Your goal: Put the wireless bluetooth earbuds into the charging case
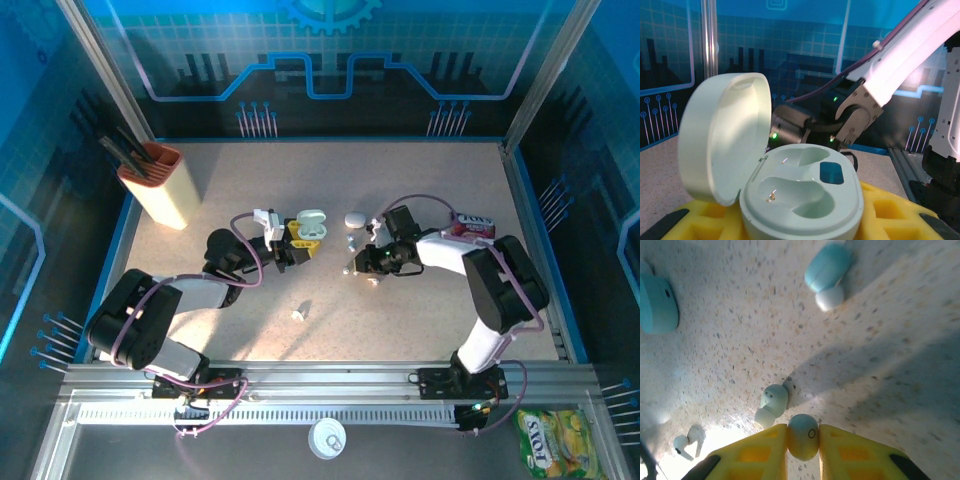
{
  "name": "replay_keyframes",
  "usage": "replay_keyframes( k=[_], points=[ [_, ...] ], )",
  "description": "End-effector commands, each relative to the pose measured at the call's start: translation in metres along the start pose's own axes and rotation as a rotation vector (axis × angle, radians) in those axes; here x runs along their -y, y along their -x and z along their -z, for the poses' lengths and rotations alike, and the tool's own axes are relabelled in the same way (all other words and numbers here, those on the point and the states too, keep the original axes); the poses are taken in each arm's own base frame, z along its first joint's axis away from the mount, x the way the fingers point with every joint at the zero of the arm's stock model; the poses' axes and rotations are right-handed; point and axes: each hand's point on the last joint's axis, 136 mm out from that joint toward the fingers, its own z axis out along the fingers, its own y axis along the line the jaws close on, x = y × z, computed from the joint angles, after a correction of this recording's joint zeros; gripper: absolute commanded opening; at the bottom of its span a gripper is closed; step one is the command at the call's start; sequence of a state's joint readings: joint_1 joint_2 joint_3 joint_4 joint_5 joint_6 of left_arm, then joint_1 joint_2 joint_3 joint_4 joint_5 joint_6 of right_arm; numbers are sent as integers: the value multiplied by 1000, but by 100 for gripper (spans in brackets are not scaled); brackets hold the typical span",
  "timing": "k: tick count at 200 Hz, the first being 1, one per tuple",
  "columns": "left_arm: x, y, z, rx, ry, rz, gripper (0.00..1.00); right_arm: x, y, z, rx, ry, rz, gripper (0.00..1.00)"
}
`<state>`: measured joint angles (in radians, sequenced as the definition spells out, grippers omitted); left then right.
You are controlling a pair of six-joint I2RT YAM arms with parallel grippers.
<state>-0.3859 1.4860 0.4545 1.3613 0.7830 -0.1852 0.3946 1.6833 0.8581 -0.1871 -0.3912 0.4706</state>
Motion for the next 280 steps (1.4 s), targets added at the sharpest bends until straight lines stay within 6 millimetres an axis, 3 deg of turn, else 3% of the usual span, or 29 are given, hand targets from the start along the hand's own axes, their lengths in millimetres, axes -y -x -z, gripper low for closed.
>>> replay_keyframes(
  k=[1, 36, 41, 62, 118, 191, 225, 256, 280],
  points=[
    [-2, 3, 1, 15, 1, -30, 36, 11, 7, 25, 83, -162, 0, 20],
    [-6, -1, 0, 1, 11, -33, 36, 37, 5, 58, 151, -434, 2, 19],
    [-7, -2, -1, -4, 16, -30, 36, 33, 15, 66, 183, -465, 15, 18],
    [-13, -8, -1, -35, 44, -25, 35, 42, 15, 83, 199, -605, 30, 17],
    [-17, -19, -1, -115, 67, -40, 35, 49, 8, 80, 138, -753, 68, 18],
    [-14, -28, 0, -167, 80, -56, 35, 43, 12, 79, 136, -753, 84, 18],
    [-12, -30, -5, -176, 68, -73, 36, 20, 18, 85, 238, -617, 104, 19],
    [-10, -33, -10, -185, 50, -78, 36, -32, 31, 103, 380, -365, 231, 19],
    [-5, -33, -14, -182, 19, -80, 36, -69, 23, 117, 422, -221, 389, 19]
  ],
)
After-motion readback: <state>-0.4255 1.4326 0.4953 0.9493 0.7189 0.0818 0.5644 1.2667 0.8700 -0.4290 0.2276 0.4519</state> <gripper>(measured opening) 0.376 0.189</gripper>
